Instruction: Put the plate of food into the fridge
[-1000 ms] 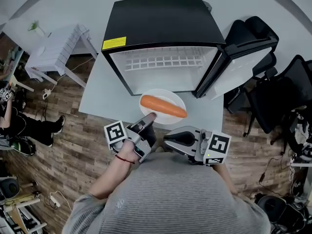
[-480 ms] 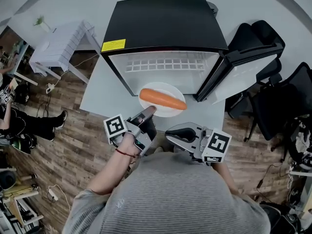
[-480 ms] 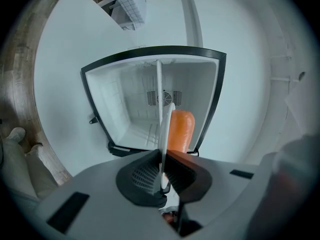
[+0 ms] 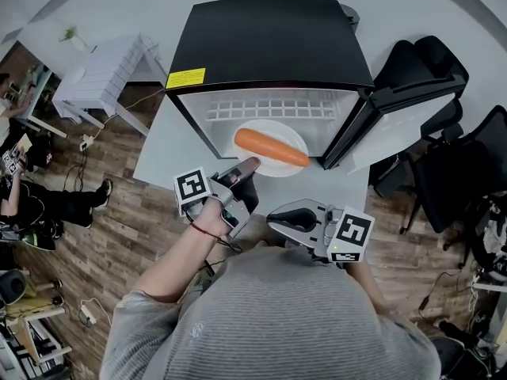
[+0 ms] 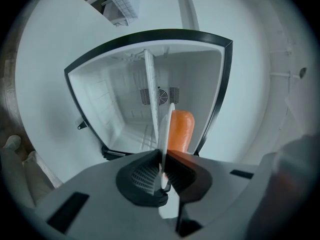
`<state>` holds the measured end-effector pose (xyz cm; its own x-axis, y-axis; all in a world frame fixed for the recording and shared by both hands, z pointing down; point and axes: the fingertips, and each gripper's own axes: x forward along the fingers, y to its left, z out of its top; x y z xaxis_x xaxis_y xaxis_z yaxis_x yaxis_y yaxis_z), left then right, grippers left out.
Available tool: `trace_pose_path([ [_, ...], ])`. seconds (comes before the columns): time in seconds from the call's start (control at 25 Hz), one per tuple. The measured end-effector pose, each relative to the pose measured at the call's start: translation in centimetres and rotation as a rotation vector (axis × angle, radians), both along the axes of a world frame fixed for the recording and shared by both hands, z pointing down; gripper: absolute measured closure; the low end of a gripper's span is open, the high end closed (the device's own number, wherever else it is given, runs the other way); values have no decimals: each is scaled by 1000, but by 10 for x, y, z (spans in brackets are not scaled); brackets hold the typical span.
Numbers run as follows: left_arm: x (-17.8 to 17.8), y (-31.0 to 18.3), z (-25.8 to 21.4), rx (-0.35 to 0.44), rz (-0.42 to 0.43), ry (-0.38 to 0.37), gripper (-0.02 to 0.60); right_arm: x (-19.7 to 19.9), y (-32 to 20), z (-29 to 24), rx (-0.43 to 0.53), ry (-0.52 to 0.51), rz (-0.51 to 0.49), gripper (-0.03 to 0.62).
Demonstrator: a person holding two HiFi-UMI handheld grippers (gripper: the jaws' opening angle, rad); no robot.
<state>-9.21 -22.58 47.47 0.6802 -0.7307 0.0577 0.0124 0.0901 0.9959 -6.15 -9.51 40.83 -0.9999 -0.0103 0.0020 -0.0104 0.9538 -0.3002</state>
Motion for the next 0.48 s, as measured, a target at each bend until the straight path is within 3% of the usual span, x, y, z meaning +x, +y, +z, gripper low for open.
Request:
trace_pose_path([
  [0.24, 1, -18, 3, -13, -52, 17, 551, 3, -7, 1, -8, -4, -2, 577],
  [0.48, -4, -40, 23, -40, -98, -42, 549, 5, -8, 1, -11, -6, -8, 577],
])
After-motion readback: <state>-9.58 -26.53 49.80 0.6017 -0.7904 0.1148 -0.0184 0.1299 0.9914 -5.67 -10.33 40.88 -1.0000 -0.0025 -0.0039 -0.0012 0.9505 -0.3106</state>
